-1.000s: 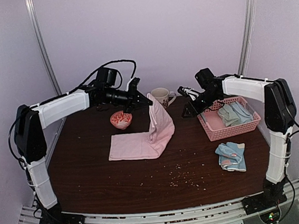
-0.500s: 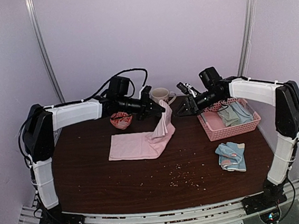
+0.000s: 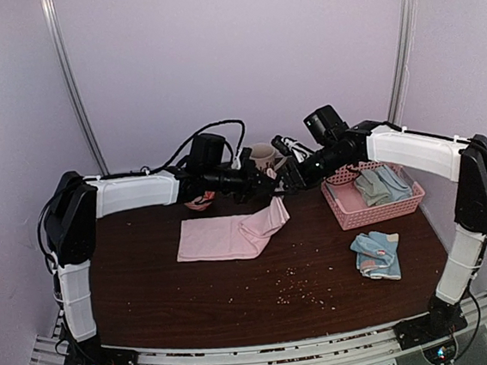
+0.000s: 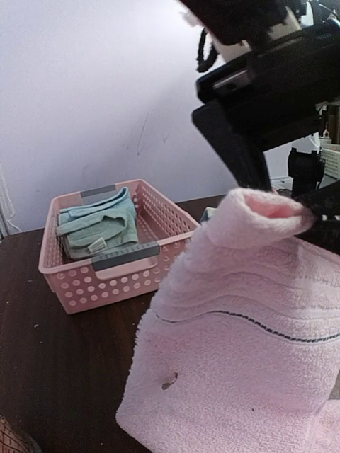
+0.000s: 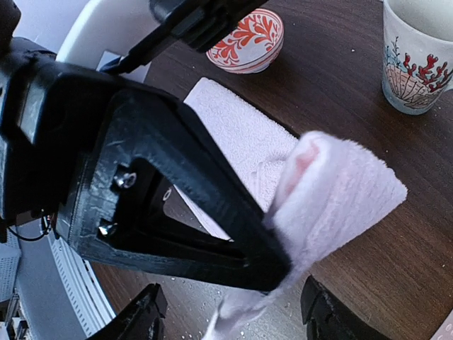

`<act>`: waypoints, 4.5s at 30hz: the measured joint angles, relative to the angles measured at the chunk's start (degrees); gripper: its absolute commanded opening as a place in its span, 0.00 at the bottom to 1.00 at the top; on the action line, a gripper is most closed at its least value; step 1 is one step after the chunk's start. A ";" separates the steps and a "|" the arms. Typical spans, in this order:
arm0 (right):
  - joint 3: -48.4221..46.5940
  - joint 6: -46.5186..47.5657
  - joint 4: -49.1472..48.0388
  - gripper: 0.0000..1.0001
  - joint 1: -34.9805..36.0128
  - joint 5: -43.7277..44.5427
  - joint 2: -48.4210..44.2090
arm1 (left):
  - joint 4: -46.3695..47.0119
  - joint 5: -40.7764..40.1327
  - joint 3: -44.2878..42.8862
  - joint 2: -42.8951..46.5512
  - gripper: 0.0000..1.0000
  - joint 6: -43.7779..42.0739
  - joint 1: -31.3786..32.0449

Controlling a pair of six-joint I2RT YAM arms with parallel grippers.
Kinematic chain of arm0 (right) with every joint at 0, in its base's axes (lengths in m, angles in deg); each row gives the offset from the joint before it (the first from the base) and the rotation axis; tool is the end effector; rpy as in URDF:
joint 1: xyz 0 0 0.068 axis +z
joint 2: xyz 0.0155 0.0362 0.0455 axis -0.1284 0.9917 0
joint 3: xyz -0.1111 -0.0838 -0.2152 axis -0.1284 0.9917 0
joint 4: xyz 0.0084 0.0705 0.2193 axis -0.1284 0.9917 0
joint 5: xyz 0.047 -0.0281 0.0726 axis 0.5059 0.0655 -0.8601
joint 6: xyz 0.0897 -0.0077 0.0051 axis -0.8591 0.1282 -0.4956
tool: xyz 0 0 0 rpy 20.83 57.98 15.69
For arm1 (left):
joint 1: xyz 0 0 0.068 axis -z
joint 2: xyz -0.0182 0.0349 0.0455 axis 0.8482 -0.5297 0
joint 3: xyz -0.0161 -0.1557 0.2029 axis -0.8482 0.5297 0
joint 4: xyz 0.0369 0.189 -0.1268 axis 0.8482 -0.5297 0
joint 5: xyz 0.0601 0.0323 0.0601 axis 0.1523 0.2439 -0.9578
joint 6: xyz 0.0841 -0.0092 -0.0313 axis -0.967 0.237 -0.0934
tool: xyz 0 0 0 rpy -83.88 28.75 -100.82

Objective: Roll the towels
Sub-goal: Fold the towel at the center of the board.

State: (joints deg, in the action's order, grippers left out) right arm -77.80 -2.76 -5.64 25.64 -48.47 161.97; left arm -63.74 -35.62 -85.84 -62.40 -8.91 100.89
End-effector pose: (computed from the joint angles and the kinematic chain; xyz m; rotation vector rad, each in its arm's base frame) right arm 0.2957 0.2469 0.2566 -0.8352 2.3276 1.0469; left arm 0.3186 -0.3595 0.2314 -0.0332 2.4265 -1.7109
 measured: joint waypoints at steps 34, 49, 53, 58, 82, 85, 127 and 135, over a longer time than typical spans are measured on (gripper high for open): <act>-4.70 -1.84 4.22 0.00 3.72 21.42 2.12 | 3.52 -7.65 0.66 0.22 0.38 2.05 1.29; -3.80 7.69 10.23 0.00 -14.82 12.00 -2.91 | -16.44 -14.45 19.04 15.87 0.18 -27.61 -11.19; -3.78 9.60 11.74 0.00 -15.69 11.43 -3.10 | -18.97 -16.46 22.97 13.07 0.14 -31.93 -10.93; -5.62 11.58 14.47 0.00 -15.69 10.38 -2.45 | -20.13 -17.31 26.82 10.43 0.11 -33.99 -10.62; -35.21 16.83 19.71 0.00 -15.74 19.26 22.16 | -12.13 -21.40 54.12 39.74 0.18 -19.65 -5.38; -35.98 17.84 19.96 0.00 -15.08 17.81 22.14 | -13.46 -23.93 52.28 41.16 0.18 -20.31 -5.64; -45.51 -3.69 8.52 0.00 20.55 12.39 43.82 | -3.85 -19.50 63.12 37.24 0.20 -18.34 -12.20; -46.23 -6.73 5.20 0.00 20.46 12.46 43.95 | -0.94 -18.45 63.28 35.85 0.16 -17.84 -12.20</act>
State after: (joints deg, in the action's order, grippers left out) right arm -124.03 -9.49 -0.44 46.10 -36.01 205.92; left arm -64.68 -54.07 -22.56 -26.56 -26.75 88.69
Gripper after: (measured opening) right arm 0.025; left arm 0.186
